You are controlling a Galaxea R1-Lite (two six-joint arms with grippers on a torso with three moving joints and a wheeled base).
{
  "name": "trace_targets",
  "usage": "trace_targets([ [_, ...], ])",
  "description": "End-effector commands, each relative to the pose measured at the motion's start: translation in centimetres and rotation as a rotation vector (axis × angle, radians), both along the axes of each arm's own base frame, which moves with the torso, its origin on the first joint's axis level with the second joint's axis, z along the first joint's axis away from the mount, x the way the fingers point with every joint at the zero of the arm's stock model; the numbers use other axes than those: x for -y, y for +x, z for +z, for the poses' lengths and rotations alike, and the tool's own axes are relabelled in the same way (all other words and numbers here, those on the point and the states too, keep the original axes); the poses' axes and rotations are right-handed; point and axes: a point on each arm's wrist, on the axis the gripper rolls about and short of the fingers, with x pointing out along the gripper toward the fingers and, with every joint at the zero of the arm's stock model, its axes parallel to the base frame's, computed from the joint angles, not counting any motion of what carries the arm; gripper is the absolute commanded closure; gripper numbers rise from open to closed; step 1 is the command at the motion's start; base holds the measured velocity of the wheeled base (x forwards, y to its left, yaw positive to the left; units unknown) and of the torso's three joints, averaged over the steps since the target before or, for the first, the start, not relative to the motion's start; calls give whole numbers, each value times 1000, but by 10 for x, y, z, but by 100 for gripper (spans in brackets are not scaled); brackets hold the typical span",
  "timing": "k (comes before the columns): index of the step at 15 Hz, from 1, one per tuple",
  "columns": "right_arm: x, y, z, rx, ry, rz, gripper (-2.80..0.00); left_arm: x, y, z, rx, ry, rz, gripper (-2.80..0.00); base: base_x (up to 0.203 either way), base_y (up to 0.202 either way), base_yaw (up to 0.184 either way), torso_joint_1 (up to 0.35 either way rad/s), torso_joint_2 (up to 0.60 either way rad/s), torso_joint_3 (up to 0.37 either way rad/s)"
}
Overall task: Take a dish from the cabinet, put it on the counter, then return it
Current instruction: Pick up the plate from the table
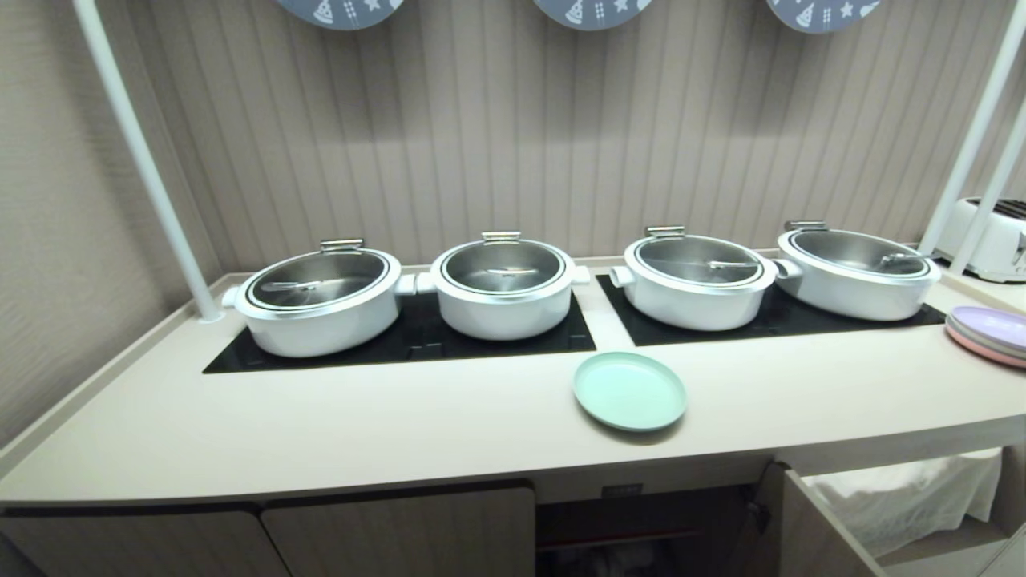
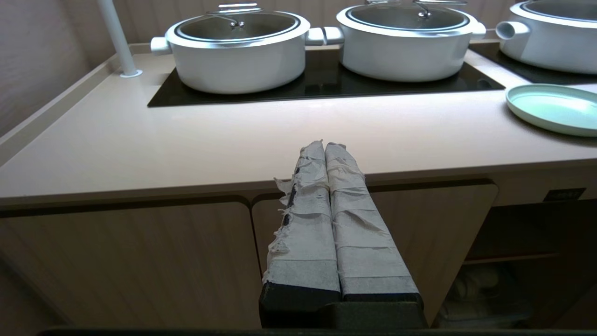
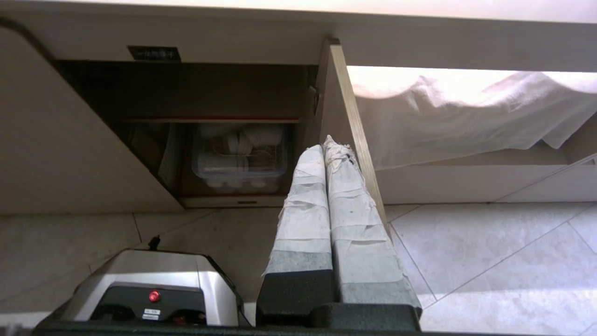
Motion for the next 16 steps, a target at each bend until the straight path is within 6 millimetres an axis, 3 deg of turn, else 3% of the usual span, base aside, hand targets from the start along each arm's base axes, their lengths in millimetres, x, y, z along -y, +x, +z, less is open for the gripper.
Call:
trace_targets([
  [1,1,-19,-2,106,1,14,0,0,0,0,1,0,1,0,0,0,0,0,0,0],
  [6,0,-43,-11,264,-16,63,0,0,0,0,1,0,0,0,0,0,0,0,0,0],
  [13,0,-59,-14,460,-30,44,0,0,0,0,1,0,0,0,0,0,0,0,0,0],
  [16,0,-59,-14,467,-27,42,0,0,0,0,1,0,0,0,0,0,0,0,0,0],
])
